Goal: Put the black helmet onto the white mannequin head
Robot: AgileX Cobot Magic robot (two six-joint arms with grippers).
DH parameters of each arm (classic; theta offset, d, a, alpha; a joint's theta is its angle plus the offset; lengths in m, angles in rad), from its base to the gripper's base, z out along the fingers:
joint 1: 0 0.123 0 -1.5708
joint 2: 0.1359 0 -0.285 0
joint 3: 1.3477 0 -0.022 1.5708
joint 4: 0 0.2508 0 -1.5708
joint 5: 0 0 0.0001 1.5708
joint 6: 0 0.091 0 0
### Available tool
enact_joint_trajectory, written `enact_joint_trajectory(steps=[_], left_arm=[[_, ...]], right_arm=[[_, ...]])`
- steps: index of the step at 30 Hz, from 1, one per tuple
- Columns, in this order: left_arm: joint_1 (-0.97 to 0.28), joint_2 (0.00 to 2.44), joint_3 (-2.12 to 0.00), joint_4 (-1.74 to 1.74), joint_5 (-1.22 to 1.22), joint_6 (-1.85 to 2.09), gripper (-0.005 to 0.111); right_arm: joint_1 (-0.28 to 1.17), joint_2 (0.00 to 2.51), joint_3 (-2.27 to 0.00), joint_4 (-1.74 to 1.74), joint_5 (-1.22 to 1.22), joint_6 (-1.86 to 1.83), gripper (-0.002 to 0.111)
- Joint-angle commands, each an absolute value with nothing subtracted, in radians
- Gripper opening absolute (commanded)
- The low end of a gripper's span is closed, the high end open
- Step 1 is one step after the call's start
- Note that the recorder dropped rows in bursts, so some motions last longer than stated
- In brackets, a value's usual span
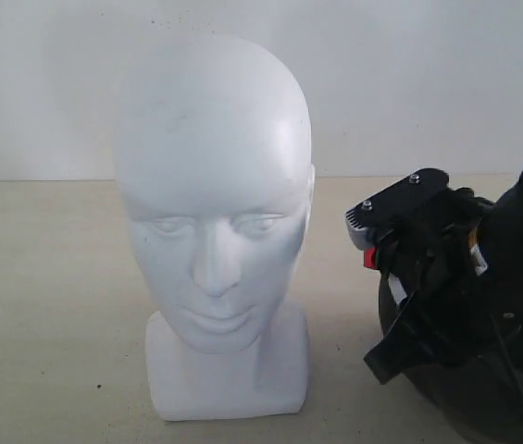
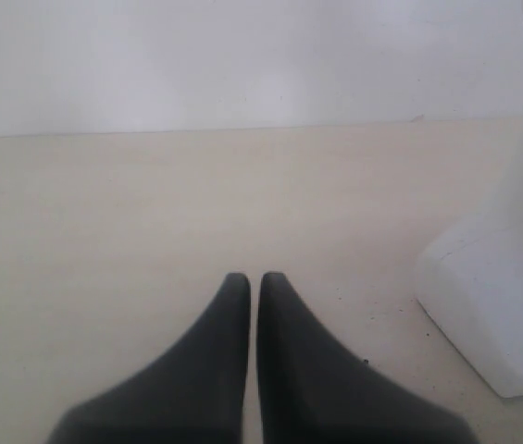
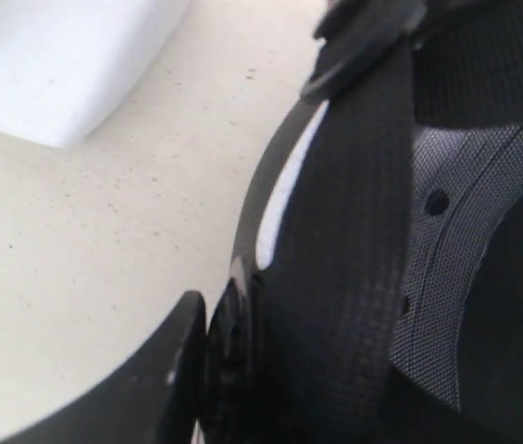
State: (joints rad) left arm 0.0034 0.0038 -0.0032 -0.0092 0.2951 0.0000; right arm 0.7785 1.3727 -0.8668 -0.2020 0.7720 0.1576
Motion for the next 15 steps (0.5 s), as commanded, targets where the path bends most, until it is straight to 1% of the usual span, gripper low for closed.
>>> enact_joint_trajectory(steps=[1,10,15], left_arm=[[0.002,0.0,0.0,-0.018,0.297,0.009,0.005],[0.002,0.0,0.0,-0.018,0.297,0.009,0.005],[0.002,0.0,0.0,-0.018,0.297,0.009,0.005]], right_arm=[[0.777,1.288,-0.939,-0.335,0.824,0.161,0.0],[0.777,1.132,-1.03,-0.376,0.842,0.166,0.0],[0.777,0.997,-1.051,-0.393,0.772,0.166,0.0]])
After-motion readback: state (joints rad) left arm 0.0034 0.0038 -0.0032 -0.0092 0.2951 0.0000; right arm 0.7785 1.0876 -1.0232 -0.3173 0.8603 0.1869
